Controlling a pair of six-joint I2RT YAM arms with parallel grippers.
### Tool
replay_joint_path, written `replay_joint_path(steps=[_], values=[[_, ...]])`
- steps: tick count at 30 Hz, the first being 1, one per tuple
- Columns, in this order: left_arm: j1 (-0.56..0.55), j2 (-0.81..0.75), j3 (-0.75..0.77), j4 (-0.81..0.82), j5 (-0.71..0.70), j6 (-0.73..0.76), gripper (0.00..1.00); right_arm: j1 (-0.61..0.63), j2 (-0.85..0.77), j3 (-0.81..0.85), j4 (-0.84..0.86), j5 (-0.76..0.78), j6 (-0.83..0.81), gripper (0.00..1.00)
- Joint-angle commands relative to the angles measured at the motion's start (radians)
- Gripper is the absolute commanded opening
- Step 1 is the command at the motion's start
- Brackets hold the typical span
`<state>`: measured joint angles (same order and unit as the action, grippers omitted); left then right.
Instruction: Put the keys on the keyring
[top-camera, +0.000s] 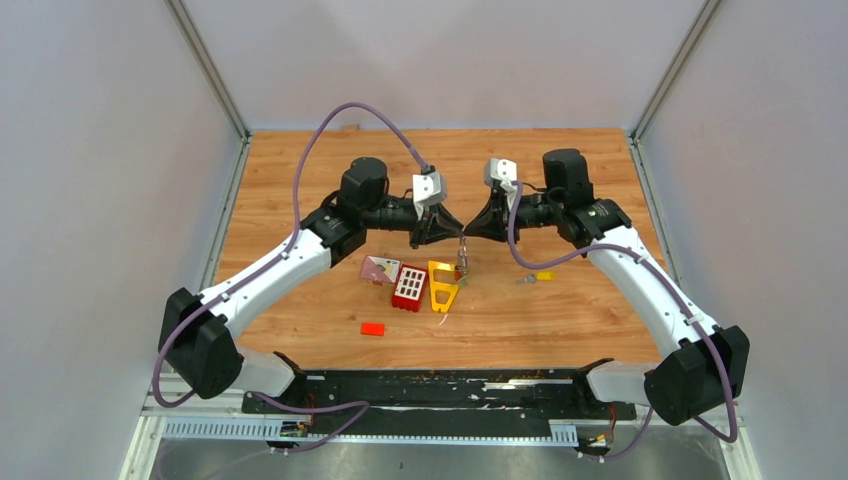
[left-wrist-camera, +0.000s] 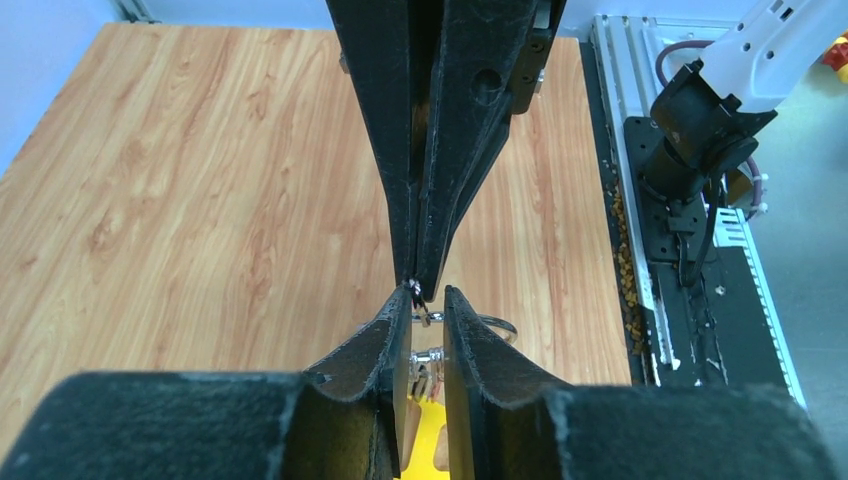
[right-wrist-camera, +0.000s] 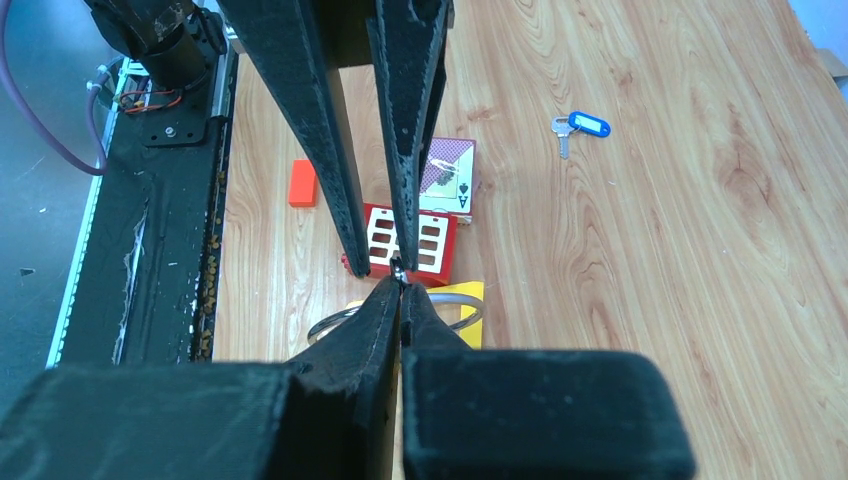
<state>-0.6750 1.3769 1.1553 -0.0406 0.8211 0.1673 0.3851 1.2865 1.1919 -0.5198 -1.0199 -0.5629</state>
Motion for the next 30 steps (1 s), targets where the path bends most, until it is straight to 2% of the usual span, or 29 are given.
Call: replay_joint_path(steps=[1,9,17,26,30], values=[[-0.012,0.016,0.037,0.01,0.01,0.009,0.24,0.002,-0.031,0.008,0.04,-0.037,-0.011,0.0],[-0.013,0.024,0.041,0.01,-0.001,0.01,0.22,0.003,-0.03,0.006,0.043,-0.037,-0.012,0.0],[-0.012,0.039,0.049,0.024,-0.003,-0.016,0.0,0.003,-0.032,0.003,0.043,-0.037,-0.014,0.0],[-0.013,0.019,0.039,0.026,-0.05,-0.005,0.0,0.003,-0.046,-0.003,0.008,-0.01,-0.067,0.0],[-0.012,0.005,0.041,-0.006,-0.039,0.036,0.0,0.002,-0.061,-0.001,-0.042,-0.002,-0.124,0.05]])
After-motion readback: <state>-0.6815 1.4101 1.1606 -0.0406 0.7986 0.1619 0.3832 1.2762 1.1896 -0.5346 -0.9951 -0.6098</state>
